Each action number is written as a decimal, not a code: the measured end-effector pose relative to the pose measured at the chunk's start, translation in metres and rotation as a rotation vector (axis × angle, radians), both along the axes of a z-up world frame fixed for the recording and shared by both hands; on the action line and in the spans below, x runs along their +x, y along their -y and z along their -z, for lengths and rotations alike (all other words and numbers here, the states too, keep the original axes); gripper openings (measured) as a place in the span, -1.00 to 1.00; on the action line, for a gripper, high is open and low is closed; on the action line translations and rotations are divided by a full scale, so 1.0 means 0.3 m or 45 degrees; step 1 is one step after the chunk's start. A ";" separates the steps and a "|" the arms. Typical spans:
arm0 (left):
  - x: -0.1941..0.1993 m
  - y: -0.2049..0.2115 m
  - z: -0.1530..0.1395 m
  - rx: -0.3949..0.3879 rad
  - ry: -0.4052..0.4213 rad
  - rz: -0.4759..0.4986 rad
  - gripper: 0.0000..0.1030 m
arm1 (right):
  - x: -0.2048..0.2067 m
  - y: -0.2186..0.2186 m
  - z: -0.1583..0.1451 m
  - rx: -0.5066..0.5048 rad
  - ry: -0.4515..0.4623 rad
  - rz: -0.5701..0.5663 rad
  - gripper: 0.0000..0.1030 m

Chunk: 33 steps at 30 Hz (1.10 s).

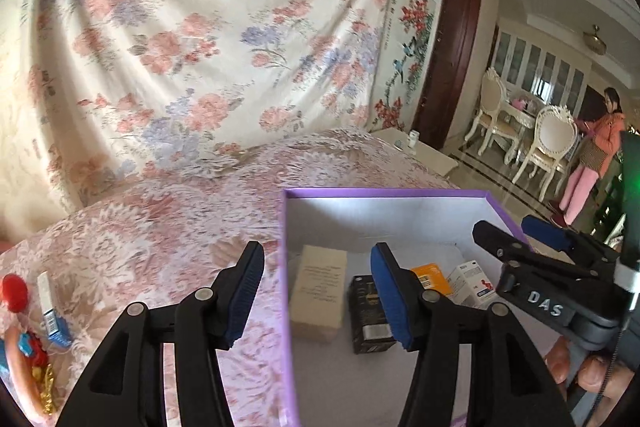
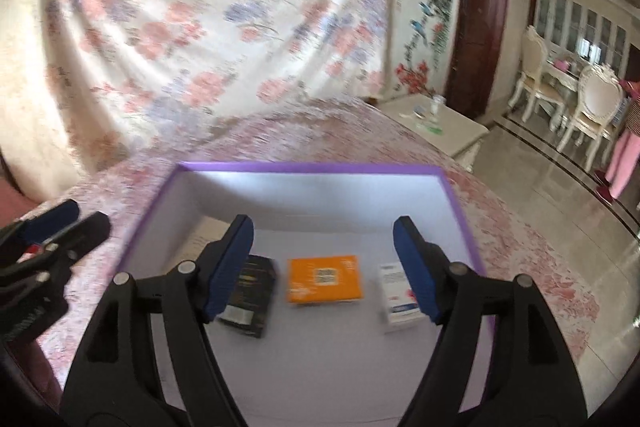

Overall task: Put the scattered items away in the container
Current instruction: 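Move both open grippers back over the remaining table items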

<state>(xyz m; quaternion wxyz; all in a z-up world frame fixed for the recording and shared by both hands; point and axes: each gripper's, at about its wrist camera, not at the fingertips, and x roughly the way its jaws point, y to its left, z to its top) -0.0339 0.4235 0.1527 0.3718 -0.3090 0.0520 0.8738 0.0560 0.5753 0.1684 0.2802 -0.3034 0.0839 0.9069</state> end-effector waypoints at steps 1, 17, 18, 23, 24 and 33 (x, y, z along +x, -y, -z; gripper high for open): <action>-0.008 0.033 -0.005 0.006 0.002 -0.016 0.12 | -0.006 0.025 -0.010 0.004 -0.011 -0.019 0.51; -0.120 0.571 -0.007 0.068 -0.023 -0.324 0.22 | -0.177 0.550 -0.021 0.036 -0.086 -0.415 0.54; -0.128 0.608 -0.003 0.069 -0.023 -0.346 0.22 | -0.188 0.583 -0.018 0.039 -0.087 -0.440 0.54; -0.154 0.782 0.035 0.051 -0.019 -0.430 0.24 | -0.266 0.765 0.039 0.004 -0.080 -0.544 0.54; -0.158 0.814 0.047 0.043 -0.017 -0.444 0.24 | -0.279 0.795 0.054 -0.001 -0.068 -0.560 0.54; -0.172 1.093 0.160 0.016 0.040 -0.578 0.29 | -0.396 0.988 0.205 -0.048 0.020 -0.663 0.54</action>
